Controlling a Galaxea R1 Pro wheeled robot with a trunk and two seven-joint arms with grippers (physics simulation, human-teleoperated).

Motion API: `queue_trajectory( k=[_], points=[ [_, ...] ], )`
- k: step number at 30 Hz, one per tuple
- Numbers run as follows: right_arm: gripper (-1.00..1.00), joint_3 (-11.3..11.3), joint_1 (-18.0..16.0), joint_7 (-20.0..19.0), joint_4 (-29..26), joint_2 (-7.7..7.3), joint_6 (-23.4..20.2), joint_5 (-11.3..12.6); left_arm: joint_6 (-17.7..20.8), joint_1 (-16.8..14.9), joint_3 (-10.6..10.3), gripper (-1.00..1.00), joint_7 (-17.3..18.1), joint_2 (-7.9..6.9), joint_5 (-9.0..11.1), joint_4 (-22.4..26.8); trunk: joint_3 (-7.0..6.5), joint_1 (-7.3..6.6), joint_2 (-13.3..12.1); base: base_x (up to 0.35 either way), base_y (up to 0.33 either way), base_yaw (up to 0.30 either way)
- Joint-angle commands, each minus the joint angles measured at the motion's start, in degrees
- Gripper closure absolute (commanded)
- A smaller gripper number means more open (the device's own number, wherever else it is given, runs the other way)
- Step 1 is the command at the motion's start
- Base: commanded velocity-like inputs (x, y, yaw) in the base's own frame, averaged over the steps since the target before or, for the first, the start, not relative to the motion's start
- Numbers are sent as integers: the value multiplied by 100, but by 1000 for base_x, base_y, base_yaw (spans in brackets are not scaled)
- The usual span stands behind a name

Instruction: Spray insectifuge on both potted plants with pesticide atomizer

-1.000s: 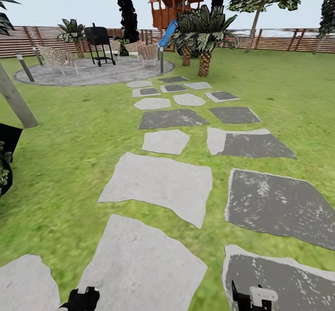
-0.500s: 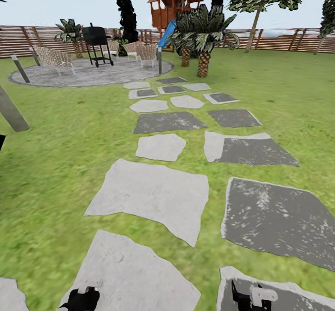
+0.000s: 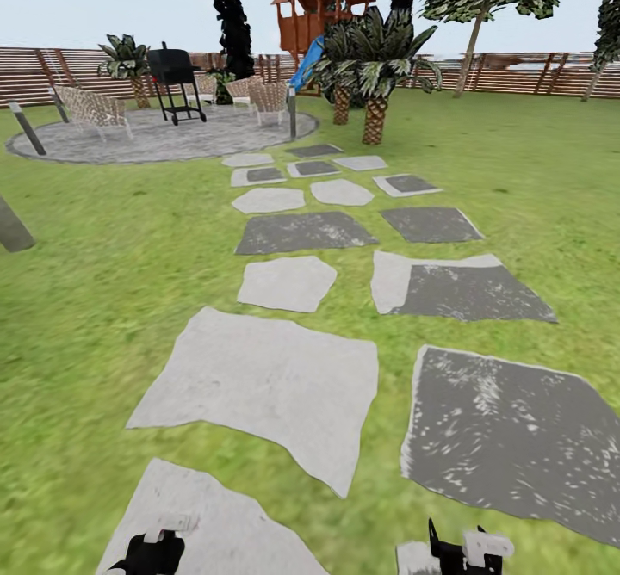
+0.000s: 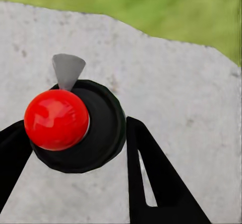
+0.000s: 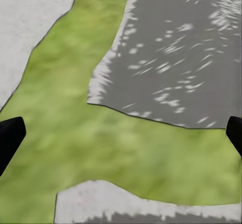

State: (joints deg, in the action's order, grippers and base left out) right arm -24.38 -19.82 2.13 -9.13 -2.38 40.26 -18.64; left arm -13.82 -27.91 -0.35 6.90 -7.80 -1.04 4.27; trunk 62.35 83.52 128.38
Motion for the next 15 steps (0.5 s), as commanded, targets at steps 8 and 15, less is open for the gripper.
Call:
queue_trajectory(
  k=[8, 15],
  points=[
    [-100, -32, -5, 24, 8, 1, 17, -60, -20, -4, 0, 100, 14, -2, -10, -5, 4, 2, 1, 309, -172, 0],
    [-100, -32, -4, 24, 8, 1, 17, -60, -23, -4, 0, 100, 14, -2, -10, -5, 4, 2, 1, 309, -172, 0]
  ],
)
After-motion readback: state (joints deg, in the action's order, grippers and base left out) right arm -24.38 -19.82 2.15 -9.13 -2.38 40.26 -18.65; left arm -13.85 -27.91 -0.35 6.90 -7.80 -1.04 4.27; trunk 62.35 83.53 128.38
